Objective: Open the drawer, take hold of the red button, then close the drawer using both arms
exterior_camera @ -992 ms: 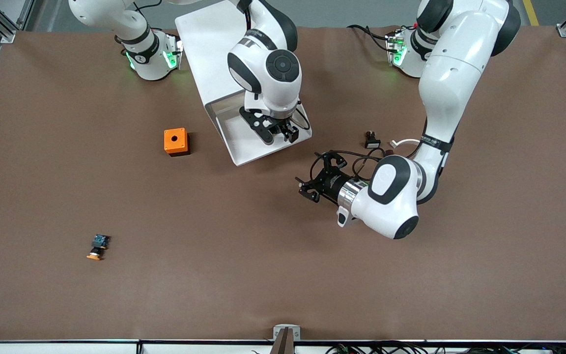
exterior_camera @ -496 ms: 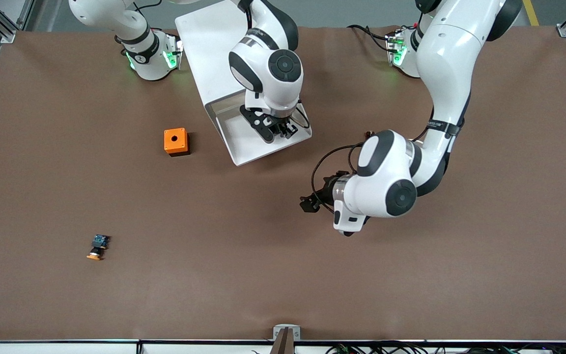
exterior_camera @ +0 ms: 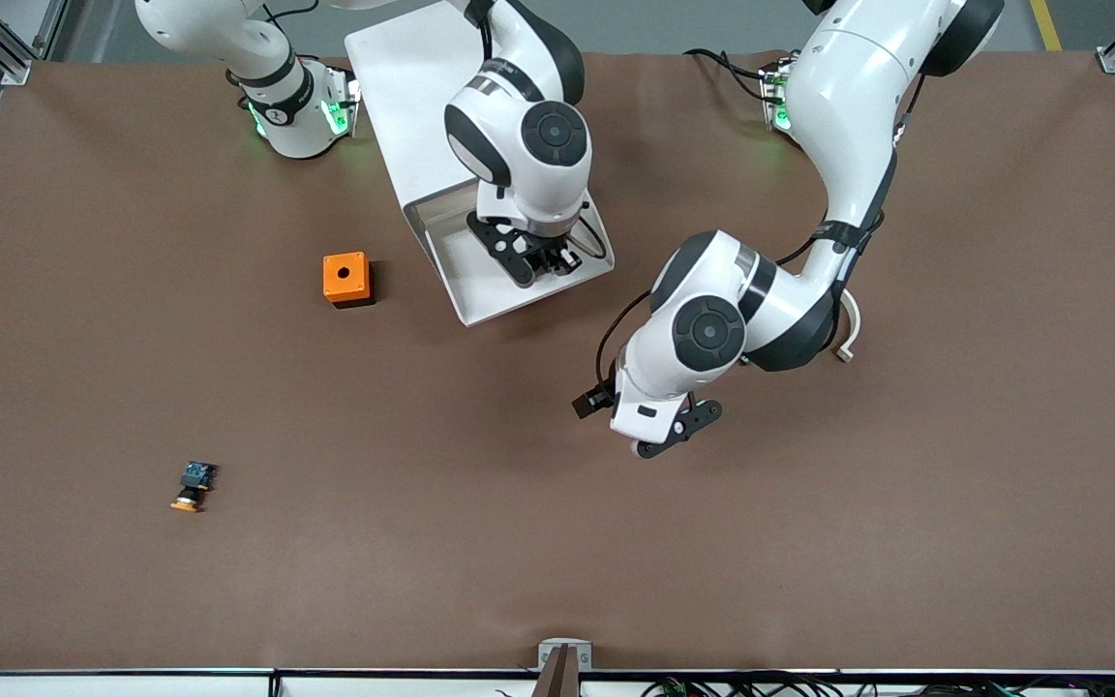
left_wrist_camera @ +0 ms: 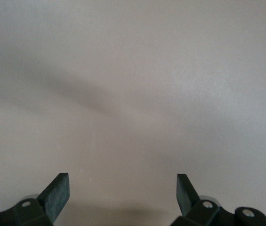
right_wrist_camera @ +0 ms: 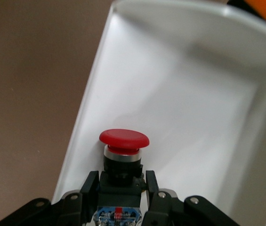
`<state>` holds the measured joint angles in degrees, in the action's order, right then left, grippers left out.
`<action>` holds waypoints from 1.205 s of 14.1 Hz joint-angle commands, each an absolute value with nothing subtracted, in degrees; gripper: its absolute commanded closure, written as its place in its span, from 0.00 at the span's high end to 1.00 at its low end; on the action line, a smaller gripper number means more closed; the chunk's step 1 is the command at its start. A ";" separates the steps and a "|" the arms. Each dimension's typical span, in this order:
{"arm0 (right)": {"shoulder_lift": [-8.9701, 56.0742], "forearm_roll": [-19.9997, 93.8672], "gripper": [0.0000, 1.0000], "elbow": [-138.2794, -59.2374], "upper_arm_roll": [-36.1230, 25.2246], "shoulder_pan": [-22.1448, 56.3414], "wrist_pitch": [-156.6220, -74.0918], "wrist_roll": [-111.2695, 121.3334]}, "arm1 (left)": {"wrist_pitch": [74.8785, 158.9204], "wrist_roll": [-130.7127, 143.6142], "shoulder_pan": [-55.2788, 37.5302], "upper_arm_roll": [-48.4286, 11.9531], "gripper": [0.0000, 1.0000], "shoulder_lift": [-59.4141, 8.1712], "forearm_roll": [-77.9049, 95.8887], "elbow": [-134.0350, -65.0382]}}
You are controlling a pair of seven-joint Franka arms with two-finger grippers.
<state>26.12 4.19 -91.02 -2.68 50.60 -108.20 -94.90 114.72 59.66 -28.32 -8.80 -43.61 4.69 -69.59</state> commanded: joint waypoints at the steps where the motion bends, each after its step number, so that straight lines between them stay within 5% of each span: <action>1: 25.49 6.84 0.00 -84.22 -2.37 43.45 -99.26 -83.63 | 117.33 59.94 -29.88 -8.35 1.00 -42.54 1.67 -71.19; 6: 23.46 8.53 0.00 -82.00 -2.64 24.91 -93.95 -48.31 | 117.60 59.94 -31.45 -8.26 1.00 -42.45 1.50 -71.98; 12: 27.15 3.36 0.00 -87.44 -2.72 8.63 -107.90 -16.56 | 117.51 65.20 -36.82 -8.52 1.00 -42.45 -0.62 -72.77; 17: 33.83 -1.84 0.00 -87.80 -2.72 5.54 -117.85 -9.93 | 117.25 69.77 -39.90 -10.19 1.00 -42.45 -0.53 -73.65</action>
